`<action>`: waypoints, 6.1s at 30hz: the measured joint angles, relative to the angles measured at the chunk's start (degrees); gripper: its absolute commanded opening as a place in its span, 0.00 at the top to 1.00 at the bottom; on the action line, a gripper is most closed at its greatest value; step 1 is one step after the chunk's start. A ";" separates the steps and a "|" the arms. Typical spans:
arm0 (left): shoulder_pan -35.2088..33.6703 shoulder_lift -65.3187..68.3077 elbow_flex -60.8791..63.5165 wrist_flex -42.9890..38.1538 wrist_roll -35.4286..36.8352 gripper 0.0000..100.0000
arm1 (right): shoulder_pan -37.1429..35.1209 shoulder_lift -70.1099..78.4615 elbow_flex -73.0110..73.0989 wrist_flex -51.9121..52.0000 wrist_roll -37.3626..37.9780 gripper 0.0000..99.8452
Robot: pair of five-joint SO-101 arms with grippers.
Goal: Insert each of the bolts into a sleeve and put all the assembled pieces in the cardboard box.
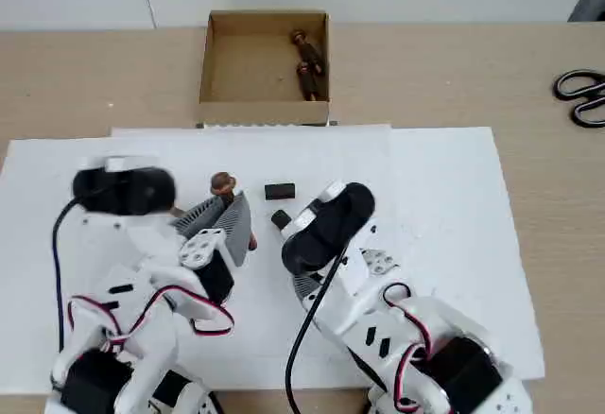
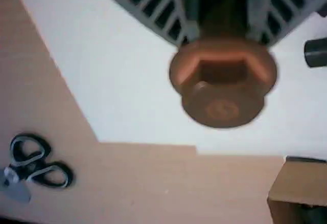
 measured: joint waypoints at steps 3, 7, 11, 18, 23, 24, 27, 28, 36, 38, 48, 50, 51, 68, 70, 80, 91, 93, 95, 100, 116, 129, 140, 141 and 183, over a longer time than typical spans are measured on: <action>-2.11 -4.04 2.73 -1.93 3.34 0.99 | -1.23 0.00 2.81 -4.66 1.14 1.00; -3.43 -7.74 3.08 -2.99 7.21 0.99 | -2.73 0.00 6.33 -9.05 4.75 1.00; -3.34 -10.37 3.08 -4.31 9.67 0.99 | -2.73 0.00 6.86 -10.81 5.71 1.00; -3.16 -11.78 3.34 -4.40 11.25 0.99 | -2.73 0.00 6.86 -14.07 9.67 1.00; 0.44 -11.69 3.34 -4.40 11.25 0.99 | -2.73 0.00 6.86 -15.21 11.78 1.00; 0.70 -11.69 3.52 -4.40 11.25 0.99 | -2.73 0.00 6.86 -15.47 12.22 1.00; 1.14 -11.52 5.19 -4.40 11.25 0.99 | -2.81 0.00 6.86 -15.65 13.19 1.00; 1.14 -11.52 5.63 -4.40 11.25 0.99 | -2.81 0.00 6.95 -15.91 13.27 1.00; 1.14 -11.78 5.89 -4.57 11.60 0.99 | -6.42 0.00 6.95 -16.44 13.36 1.00; 1.05 -11.78 5.89 -4.57 11.60 0.99 | -6.59 0.00 6.95 -16.44 13.36 1.00; 5.36 -11.96 5.71 0.79 9.67 0.99 | -6.68 0.09 7.03 -16.44 13.71 1.00; 7.38 -12.13 5.71 2.99 7.74 0.99 | -6.68 0.09 7.03 -16.44 13.71 1.00; 8.18 -12.04 5.80 4.04 6.95 0.99 | -6.68 0.09 7.03 -16.44 13.98 1.00; 13.63 -12.40 7.12 12.48 0.44 0.99 | -7.30 0.35 7.82 -16.18 16.09 1.00; 13.80 -12.40 7.12 12.57 0.09 0.99 | -7.30 0.35 7.82 -16.18 16.09 1.00; 12.13 -12.31 5.80 13.45 -0.44 0.80 | -6.95 0.26 7.74 -16.35 16.09 1.00; 10.73 -12.13 0.26 14.95 -0.09 0.80 | -7.12 0.09 7.38 -18.02 16.09 1.00; 8.18 -12.13 -0.26 15.03 -1.67 0.80 | -7.03 0.09 7.38 -18.37 16.00 1.00; 4.48 -12.13 -0.79 14.51 -4.66 0.80 | -7.12 0.09 7.47 -18.37 16.09 1.00; -4.75 -12.13 -0.88 11.52 -13.01 0.80 | -7.21 0.09 7.38 -18.37 16.09 1.00; -24.09 -12.13 7.74 7.65 -18.02 0.99 | 5.80 0.09 7.38 -18.37 17.32 1.00; -27.96 -11.69 32.00 -0.70 -25.32 0.99 | 20.13 23.38 -7.47 -21.98 -0.53 1.00; -27.96 -11.69 39.21 -3.43 -25.32 0.99 | 20.31 64.18 -45.10 -22.68 7.65 1.00; -27.96 -11.69 39.21 -3.43 -25.32 0.99 | 20.31 67.60 -48.35 -22.68 8.97 1.00; -27.96 -11.69 39.21 -4.13 -25.32 0.99 | 20.92 127.56 -124.48 -2.11 40.70 1.00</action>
